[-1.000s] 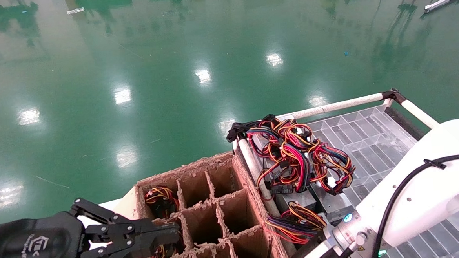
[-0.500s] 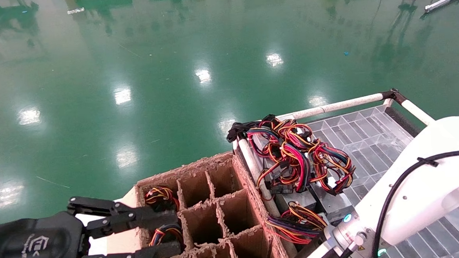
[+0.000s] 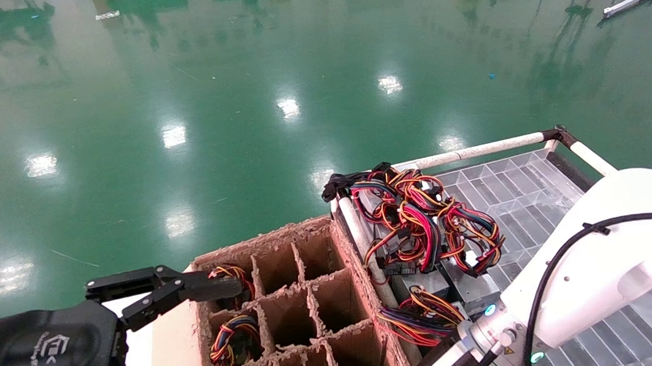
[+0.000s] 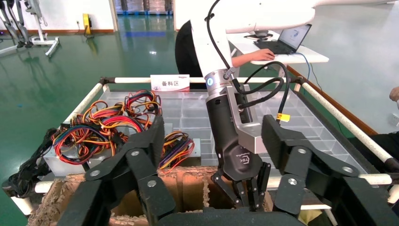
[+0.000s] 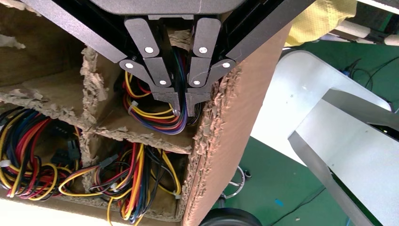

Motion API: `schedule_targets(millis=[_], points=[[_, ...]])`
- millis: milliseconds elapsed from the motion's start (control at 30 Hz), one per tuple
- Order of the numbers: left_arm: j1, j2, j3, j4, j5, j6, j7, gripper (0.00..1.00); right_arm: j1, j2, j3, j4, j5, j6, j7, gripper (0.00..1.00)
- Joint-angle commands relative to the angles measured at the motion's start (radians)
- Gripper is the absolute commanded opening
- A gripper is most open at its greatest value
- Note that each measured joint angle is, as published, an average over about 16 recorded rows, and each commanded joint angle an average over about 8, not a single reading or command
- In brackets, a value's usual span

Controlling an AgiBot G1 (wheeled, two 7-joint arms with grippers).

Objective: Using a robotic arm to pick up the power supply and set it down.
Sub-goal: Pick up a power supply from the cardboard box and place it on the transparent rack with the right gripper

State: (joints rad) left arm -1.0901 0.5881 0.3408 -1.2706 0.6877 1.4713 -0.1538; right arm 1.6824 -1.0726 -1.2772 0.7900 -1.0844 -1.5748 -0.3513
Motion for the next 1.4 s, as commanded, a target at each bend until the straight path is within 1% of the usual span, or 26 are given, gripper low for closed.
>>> schedule_targets(millis=[33, 467, 767, 1133, 1400], points=[[0.0, 0.0, 0.0, 0.0, 0.0, 0.0, 0.0, 1.0, 0.001, 0.0, -0.009, -0.007, 0.009, -0.001, -0.004, 0.0], [0.0, 0.0, 0.0, 0.0, 0.0, 0.0, 0.0, 1.0, 0.008, 0.05, -0.034, -0.016, 0.12, -0.003, -0.013, 0.0], [0.0, 0.0, 0.0, 0.0, 0.0, 0.0, 0.0, 1.0, 0.014, 0.1, -0.044, -0.013, 0.221, -0.007, -0.018, 0.0], [0.0, 0.0, 0.001, 0.0, 0.0, 0.0, 0.0, 1.0, 0.034, 0.209, -0.053, 0.021, 0.41, -0.014, 0.005, 0.0], [0.0, 0.0, 0.001, 0.0, -0.001, 0.0, 0.0, 1.0, 0.071, 0.304, -0.041, 0.047, 0.587, -0.017, 0.03, 0.0]])
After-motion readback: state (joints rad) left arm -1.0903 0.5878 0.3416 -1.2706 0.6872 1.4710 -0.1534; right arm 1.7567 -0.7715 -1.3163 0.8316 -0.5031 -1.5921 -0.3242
